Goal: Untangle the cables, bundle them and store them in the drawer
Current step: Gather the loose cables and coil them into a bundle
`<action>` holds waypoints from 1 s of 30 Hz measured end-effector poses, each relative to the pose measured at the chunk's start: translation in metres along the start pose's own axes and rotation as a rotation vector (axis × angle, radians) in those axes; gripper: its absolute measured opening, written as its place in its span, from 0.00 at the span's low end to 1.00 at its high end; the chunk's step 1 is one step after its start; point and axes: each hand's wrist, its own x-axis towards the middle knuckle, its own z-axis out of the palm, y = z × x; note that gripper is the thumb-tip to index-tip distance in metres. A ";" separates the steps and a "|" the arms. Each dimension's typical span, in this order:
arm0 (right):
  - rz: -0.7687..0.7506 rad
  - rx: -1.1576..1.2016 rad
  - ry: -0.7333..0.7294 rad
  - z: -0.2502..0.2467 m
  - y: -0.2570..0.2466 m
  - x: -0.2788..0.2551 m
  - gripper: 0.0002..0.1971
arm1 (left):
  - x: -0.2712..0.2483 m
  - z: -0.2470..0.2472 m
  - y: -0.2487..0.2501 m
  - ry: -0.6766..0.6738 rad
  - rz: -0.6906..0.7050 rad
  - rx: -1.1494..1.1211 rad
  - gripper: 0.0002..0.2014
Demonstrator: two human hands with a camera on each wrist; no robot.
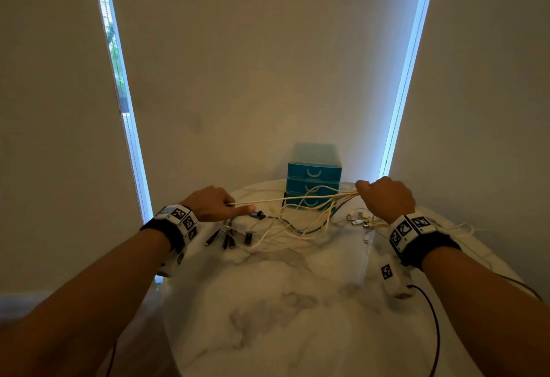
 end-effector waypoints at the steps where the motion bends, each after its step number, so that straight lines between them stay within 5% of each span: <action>1: 0.000 -0.002 0.004 0.000 -0.002 0.001 0.26 | 0.000 0.004 -0.003 -0.039 -0.044 0.022 0.40; 5: -0.015 -0.028 0.021 0.001 -0.003 0.001 0.26 | 0.001 0.016 -0.008 -0.097 -0.162 0.106 0.53; 10: 0.005 -0.055 0.047 0.001 0.003 -0.003 0.26 | 0.021 0.022 -0.036 0.051 -0.271 0.247 0.43; 15: 0.010 -0.030 0.015 0.001 -0.004 -0.009 0.26 | 0.032 0.040 -0.049 0.069 -0.196 0.006 0.12; 19: -0.058 -0.033 0.021 0.001 -0.008 -0.011 0.27 | 0.038 0.037 -0.022 0.187 -0.144 0.010 0.17; 22: -0.107 -0.098 0.003 0.003 -0.015 -0.012 0.25 | 0.038 0.022 0.054 0.406 0.150 -0.288 0.10; 24: -0.135 -0.125 -0.018 0.005 -0.021 -0.014 0.24 | 0.028 0.010 0.120 0.341 0.295 -0.444 0.25; 28: -0.163 -0.062 -0.012 0.006 -0.030 -0.013 0.25 | 0.027 0.024 0.196 -0.134 0.377 -0.367 0.57; 30: -0.188 -0.101 -0.052 -0.001 -0.031 -0.018 0.22 | 0.037 0.039 0.198 -0.164 0.338 -0.226 0.55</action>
